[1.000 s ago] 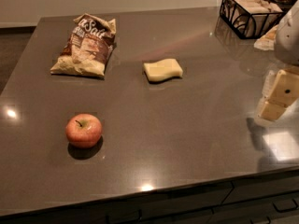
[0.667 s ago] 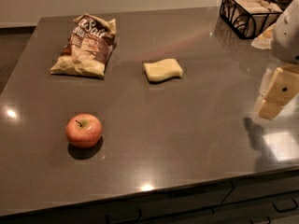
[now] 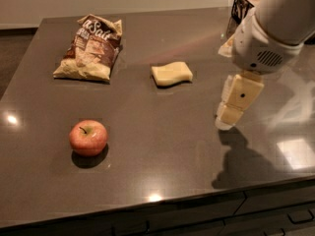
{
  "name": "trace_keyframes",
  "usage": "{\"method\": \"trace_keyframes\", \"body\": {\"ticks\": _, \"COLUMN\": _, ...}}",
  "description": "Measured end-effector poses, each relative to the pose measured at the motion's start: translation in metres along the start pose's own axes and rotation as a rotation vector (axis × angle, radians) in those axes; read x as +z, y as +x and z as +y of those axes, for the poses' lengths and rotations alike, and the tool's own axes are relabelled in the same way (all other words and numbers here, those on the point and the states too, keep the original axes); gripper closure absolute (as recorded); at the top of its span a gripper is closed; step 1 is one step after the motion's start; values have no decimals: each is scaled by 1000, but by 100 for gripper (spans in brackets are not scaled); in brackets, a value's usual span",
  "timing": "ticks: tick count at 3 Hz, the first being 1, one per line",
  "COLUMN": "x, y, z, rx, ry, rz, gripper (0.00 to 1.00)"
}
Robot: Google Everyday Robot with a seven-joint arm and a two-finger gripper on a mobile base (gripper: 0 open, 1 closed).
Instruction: Move apple near sponge
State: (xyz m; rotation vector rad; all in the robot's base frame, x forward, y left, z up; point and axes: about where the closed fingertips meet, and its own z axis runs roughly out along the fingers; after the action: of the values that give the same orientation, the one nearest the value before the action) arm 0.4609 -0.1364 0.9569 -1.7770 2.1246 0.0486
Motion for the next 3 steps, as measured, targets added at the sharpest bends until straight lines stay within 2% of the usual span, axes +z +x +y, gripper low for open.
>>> {"method": "trace_keyframes", "body": {"ticks": 1, "x": 37, "y": -32, "z": 0, "rx": -24, "ry": -32, "rz": -53, "gripper": 0}}
{"method": "trace_keyframes", "body": {"ticks": 3, "x": 101, "y": -90, "z": 17, "rx": -107, "ry": -108, "rz": -191, "gripper": 0}}
